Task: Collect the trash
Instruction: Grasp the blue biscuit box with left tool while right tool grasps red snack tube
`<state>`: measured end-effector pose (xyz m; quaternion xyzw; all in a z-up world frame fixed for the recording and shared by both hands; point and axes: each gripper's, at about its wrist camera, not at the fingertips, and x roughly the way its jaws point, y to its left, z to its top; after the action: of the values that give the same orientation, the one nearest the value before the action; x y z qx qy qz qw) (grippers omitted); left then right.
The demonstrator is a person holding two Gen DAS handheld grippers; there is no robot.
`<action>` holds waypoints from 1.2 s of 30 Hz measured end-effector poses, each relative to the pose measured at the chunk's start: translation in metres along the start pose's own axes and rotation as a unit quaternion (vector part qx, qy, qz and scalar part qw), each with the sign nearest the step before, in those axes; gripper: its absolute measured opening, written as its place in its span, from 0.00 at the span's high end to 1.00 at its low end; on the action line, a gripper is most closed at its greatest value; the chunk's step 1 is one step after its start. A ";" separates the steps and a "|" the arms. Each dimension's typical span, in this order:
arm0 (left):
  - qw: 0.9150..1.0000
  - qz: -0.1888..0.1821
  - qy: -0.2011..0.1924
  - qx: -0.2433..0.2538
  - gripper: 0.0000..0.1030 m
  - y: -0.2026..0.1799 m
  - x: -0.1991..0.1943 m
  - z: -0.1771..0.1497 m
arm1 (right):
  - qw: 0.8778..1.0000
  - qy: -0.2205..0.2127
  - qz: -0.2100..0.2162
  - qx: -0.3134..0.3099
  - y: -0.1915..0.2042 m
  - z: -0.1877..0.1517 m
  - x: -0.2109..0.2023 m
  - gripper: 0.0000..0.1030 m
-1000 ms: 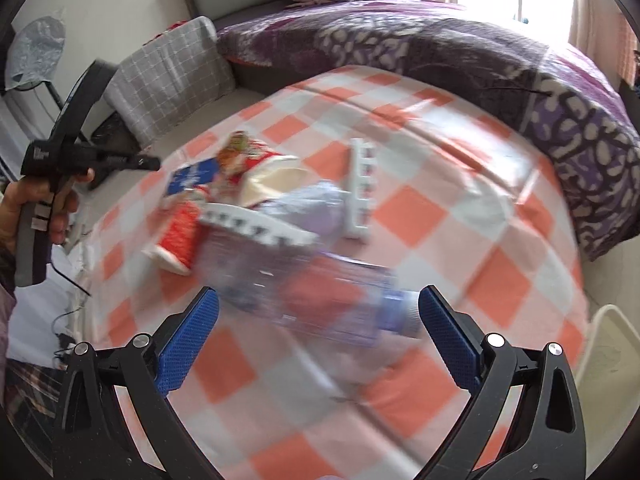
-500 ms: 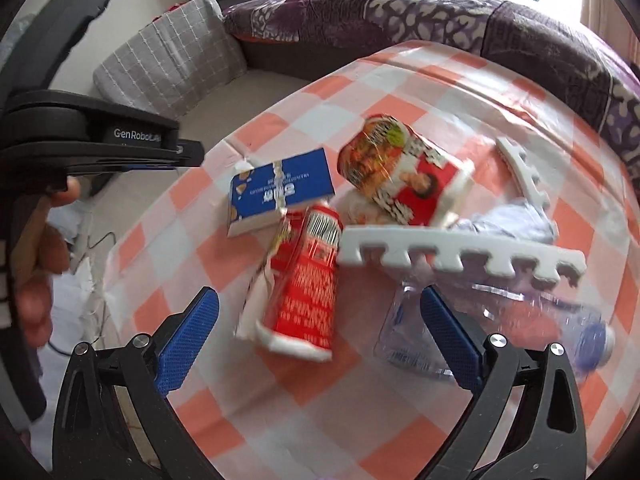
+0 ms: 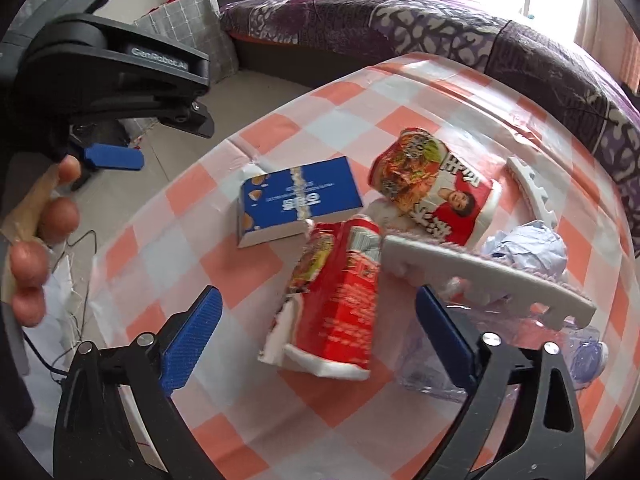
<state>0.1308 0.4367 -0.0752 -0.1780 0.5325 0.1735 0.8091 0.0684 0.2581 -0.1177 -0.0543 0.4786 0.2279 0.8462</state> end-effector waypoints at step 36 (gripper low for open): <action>0.929 0.064 0.017 0.363 0.15 -0.112 0.054 -0.052 | 0.997 0.004 0.054 0.052 -0.118 -0.018 -0.029 0.56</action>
<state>0.1617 0.3186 -0.1325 0.1593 0.5833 0.0171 0.7963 0.0932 0.1377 -0.1182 0.0147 0.4951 0.2475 0.8327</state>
